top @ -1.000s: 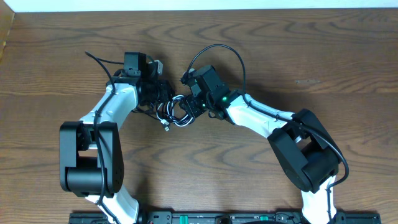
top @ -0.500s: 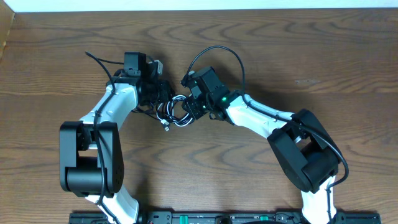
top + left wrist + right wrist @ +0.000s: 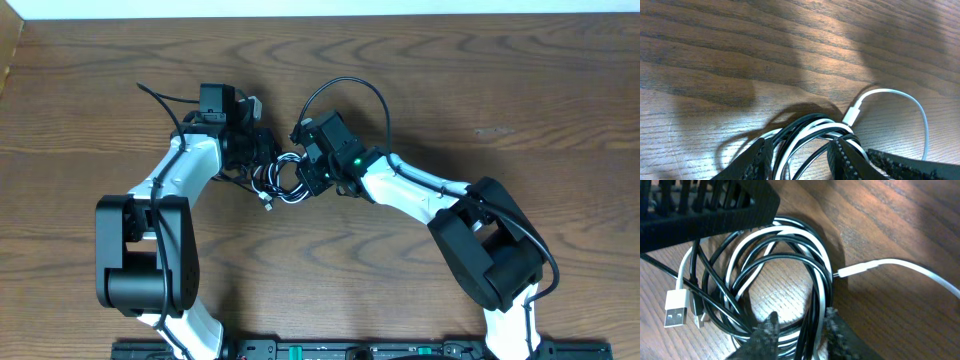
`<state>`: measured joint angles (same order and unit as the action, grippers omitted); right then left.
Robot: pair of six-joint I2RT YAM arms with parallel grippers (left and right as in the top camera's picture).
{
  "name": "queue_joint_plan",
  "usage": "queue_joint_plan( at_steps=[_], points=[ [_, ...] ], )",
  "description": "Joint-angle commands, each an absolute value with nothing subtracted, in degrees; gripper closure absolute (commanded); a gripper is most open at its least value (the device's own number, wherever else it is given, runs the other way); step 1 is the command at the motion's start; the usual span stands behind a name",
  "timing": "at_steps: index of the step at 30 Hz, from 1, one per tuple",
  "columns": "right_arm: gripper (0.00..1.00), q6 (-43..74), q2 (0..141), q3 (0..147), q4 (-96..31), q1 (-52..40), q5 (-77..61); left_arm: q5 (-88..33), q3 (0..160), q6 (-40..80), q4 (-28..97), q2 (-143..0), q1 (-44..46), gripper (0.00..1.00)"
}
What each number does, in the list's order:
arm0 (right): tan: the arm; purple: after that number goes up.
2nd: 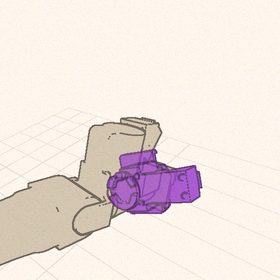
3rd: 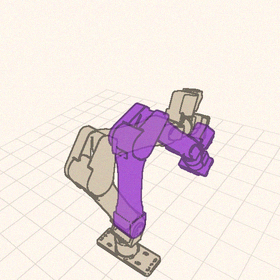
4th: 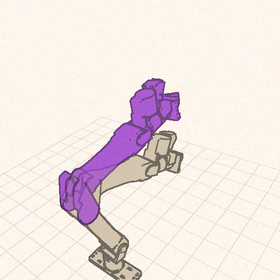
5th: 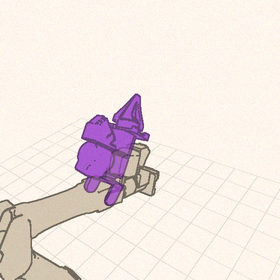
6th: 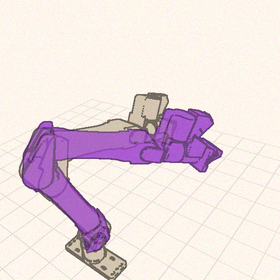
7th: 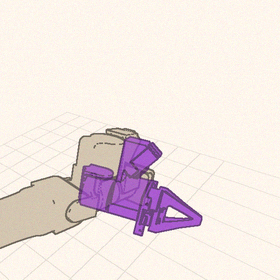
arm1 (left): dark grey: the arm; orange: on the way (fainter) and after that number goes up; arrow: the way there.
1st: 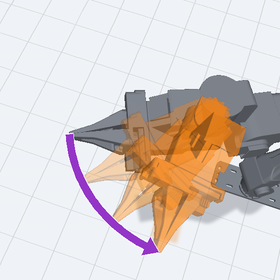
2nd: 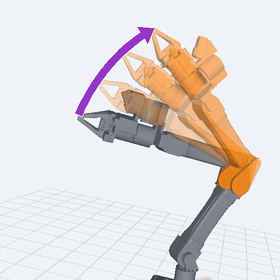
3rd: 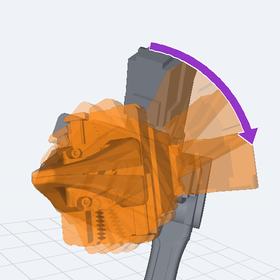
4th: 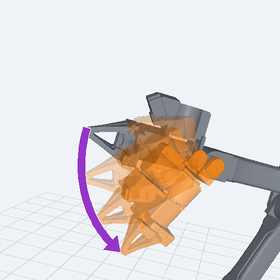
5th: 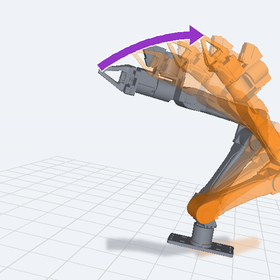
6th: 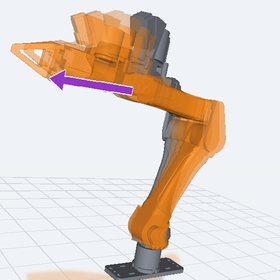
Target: Untangle cables
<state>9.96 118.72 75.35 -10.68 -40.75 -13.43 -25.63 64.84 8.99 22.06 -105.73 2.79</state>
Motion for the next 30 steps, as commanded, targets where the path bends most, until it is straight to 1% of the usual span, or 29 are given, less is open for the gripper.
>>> queue_joint_plan(
  at_steps=[1,5,7,13,17,26,30],
  points=[
    [0.80,9.74,119.22,75.20,-11.11,-41.30,-13.17,-26.33,65.91,8.84,21.98,-104.75,2.96,0.60],
    [0.95,9.76,119.22,75.20,-11.49,-41.30,-13.13,-26.33,65.91,8.84,21.98,-104.79,2.96,0.60],
    [0.99,9.76,119.22,75.20,-11.38,-41.30,-12.64,-26.33,65.87,8.84,21.98,-104.79,2.96,0.60],
    [0.99,9.78,119.22,75.20,-10.70,-41.30,-9.82,-26.26,64.97,8.82,22.00,-104.79,2.96,0.60],
    [0.99,9.76,119.22,75.20,-10.63,-41.30,-9.78,-24.16,64.05,8.86,22.35,-104.81,2.96,0.60],
    [0.99,9.74,119.22,75.20,-10.44,-41.30,-9.10,-22.79,63.96,8.86,27.42,-104.90,2.98,0.61],
    [0.99,9.74,119.22,75.20,-10.26,-41.30,-9.10,-19.88,63.94,8.86,28.75,-105.93,2.98,0.61]
  ],
)
